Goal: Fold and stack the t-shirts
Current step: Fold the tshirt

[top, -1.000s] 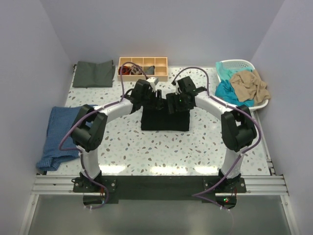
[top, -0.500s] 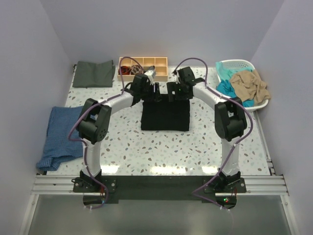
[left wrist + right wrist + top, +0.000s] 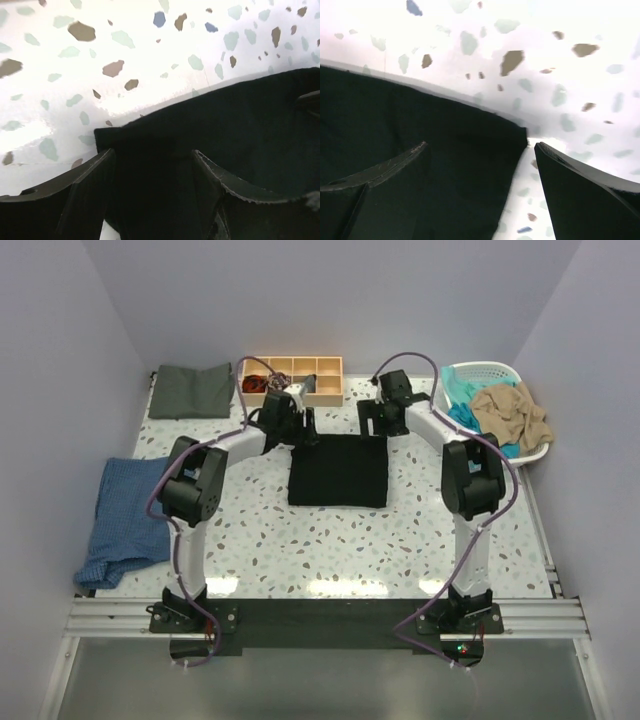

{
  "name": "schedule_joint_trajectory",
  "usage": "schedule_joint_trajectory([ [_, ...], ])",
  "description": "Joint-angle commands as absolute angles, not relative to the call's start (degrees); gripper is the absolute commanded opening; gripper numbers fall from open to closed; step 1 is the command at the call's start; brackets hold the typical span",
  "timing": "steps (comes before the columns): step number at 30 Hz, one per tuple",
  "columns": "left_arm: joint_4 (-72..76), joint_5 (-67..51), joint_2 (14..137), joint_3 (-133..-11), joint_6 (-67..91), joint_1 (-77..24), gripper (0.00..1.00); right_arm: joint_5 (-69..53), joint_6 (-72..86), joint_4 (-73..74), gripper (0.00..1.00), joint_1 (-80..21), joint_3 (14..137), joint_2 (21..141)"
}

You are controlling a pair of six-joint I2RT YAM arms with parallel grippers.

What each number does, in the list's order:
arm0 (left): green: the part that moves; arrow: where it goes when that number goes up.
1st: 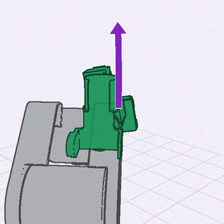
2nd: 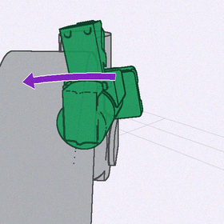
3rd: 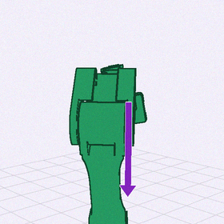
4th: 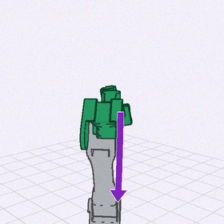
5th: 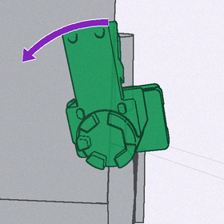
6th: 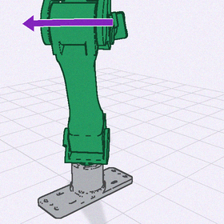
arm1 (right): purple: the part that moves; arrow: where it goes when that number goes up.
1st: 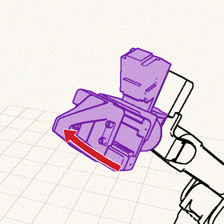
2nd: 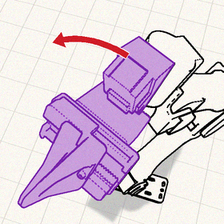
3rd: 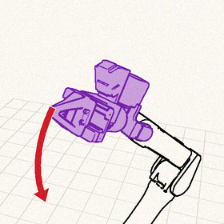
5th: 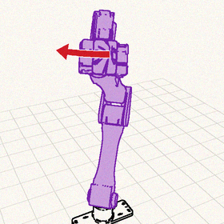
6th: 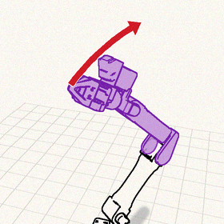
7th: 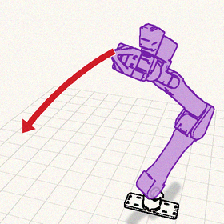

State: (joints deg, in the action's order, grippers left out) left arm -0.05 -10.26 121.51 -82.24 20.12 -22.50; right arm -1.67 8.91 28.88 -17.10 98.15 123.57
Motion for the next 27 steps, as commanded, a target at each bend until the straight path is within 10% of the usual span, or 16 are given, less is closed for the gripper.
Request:
schedule_joint_trajectory([
  [1,1.7,-6.4,112.8,-83.9,17.0,-21.9,0.67,2.6,5.5,28.8,0.89,-14.9,99.8,114.3],
  [13,6.6,-13.8,96.1,-60.9,22.1,-22.7,0.68,-11.6,10.8,25.1,0.89,-17.9,81.9,101.5],
  [27,7.5,-13.6,106.1,-56.1,26.3,-23.4,0.64,-8.2,13.5,25.8,0.88,-18.2,72.1,104.6],
])
